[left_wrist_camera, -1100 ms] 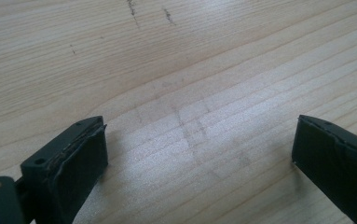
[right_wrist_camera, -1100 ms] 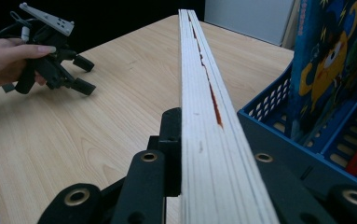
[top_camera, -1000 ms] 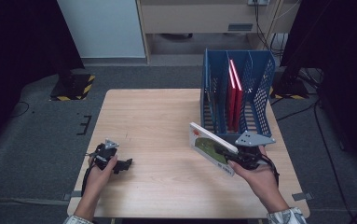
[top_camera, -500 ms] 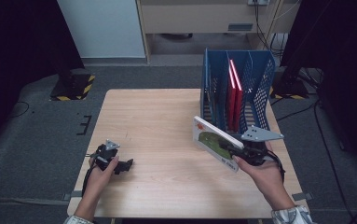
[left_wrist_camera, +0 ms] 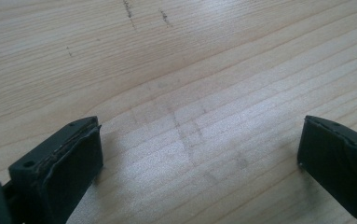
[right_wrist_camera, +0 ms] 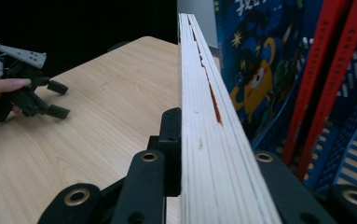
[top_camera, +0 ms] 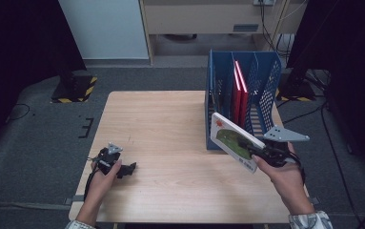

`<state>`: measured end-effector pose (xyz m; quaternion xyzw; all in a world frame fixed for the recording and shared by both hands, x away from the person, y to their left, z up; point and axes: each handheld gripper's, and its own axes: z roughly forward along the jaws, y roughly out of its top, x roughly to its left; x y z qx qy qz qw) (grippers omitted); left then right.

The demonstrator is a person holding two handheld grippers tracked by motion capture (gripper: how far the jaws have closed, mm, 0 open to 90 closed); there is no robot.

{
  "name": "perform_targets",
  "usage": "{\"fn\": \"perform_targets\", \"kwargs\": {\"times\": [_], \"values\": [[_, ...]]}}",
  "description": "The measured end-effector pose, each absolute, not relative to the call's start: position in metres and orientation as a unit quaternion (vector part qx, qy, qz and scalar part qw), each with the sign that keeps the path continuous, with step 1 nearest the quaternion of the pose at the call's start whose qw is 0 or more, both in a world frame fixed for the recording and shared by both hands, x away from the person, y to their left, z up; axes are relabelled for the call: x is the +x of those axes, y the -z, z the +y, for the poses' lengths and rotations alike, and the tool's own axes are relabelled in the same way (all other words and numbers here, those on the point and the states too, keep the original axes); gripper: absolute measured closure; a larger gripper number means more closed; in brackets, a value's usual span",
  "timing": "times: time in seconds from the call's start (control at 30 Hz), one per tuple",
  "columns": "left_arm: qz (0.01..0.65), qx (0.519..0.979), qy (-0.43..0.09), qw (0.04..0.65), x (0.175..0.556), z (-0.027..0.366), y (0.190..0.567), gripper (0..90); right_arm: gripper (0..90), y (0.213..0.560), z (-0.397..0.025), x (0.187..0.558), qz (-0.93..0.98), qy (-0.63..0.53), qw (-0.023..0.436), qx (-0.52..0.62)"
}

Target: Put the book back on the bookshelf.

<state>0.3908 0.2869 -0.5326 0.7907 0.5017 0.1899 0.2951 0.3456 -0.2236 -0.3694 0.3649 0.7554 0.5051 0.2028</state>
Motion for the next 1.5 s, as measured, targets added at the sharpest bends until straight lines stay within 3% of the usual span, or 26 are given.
{"fn": "perform_targets", "kwargs": {"times": [1.5], "values": [[0.491,0.790,-0.196,0.311,0.390,0.288,0.535,0.0,75.8,0.357,-0.285,0.357,0.717,-0.477,0.262,0.436]]}}
